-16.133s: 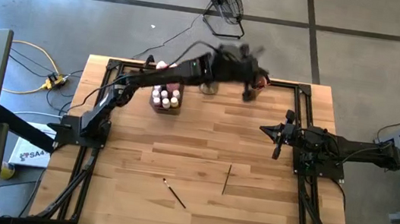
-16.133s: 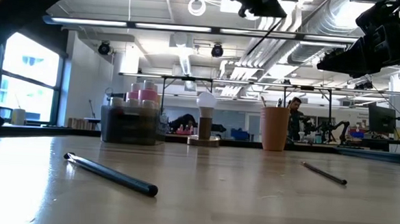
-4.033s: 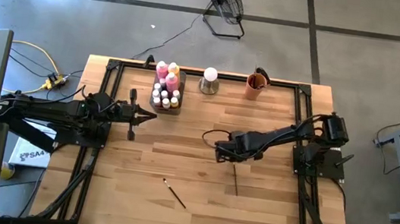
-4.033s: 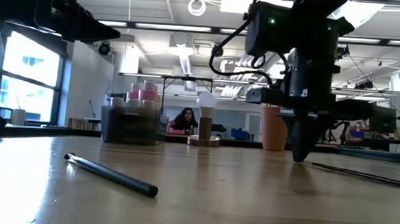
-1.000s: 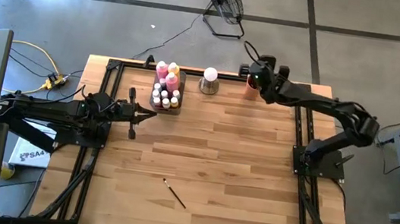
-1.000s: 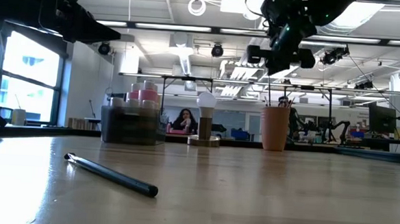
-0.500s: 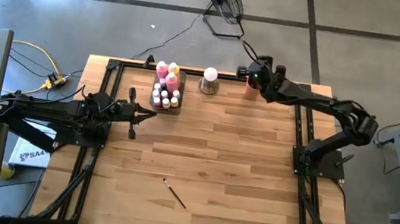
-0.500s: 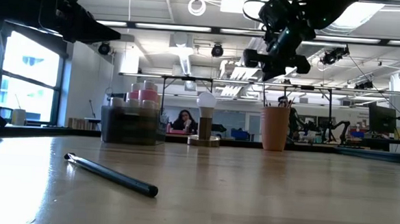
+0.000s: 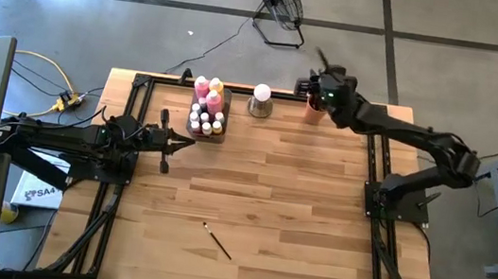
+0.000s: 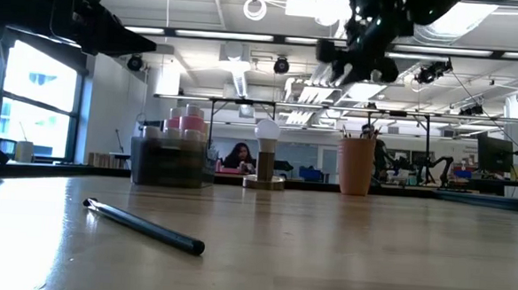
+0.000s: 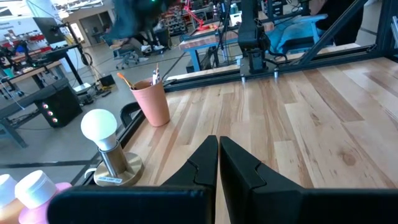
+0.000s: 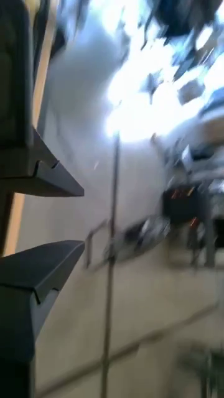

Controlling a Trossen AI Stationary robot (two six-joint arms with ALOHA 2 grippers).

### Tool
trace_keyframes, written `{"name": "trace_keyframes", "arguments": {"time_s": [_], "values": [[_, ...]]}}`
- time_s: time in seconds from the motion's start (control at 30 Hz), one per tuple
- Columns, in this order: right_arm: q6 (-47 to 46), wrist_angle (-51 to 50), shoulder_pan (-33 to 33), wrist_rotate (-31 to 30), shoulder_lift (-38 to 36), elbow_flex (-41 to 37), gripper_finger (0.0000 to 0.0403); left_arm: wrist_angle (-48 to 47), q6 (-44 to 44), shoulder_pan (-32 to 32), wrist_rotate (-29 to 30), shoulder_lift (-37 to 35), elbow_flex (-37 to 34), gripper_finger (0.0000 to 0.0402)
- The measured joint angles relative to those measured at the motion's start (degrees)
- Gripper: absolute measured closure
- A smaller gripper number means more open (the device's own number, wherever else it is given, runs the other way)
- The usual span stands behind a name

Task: Pick & Place Paint Supplies
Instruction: Put the silver paintbrush into the orange cup

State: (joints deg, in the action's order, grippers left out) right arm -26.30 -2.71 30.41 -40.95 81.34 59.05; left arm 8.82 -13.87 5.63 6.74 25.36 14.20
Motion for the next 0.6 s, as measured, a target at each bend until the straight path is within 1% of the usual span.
{"name": "trace_keyframes", "arguments": {"time_s": [0.1, 0.2, 0.33, 0.4, 0.47, 0.53, 0.6], "values": [[1.01, 3.46, -1.63, 3.66, -3.97, 0.0, 0.0284, 0.0, 0.01, 0.0, 0.0, 0.01, 0.0, 0.0389], [0.76, 5.73, -3.62, 10.64, -8.04, 0.0, 0.0284, 0.02, 0.0, 0.0, 0.0, 0.02, -0.02, 0.0389], [0.56, 6.02, -6.8, 24.22, -12.29, 0.0, 0.0284, 0.0, 0.0, 0.0, 0.0, 0.02, -0.04, 0.0389], [0.41, 6.04, -8.76, 31.54, -13.55, 0.0, 0.0284, -0.04, 0.0, -0.01, -0.02, 0.0, -0.04, 0.0389], [0.44, 6.02, -10.83, 37.48, -14.4, 0.0, 0.0284, -0.19, 0.02, 0.0, -0.02, 0.0, -0.04, 0.0389], [-0.04, 6.0, -13.41, 40.76, -14.81, 0.0, 0.0284, -0.51, 0.02, 0.0, -0.02, 0.0, -0.07, 0.0389], [-0.44, 5.62, -16.37, 41.49, -15.04, 0.0, 0.029, -1.26, 0.02, 0.0, -0.02, 0.01, -0.07, 0.0389]]}}
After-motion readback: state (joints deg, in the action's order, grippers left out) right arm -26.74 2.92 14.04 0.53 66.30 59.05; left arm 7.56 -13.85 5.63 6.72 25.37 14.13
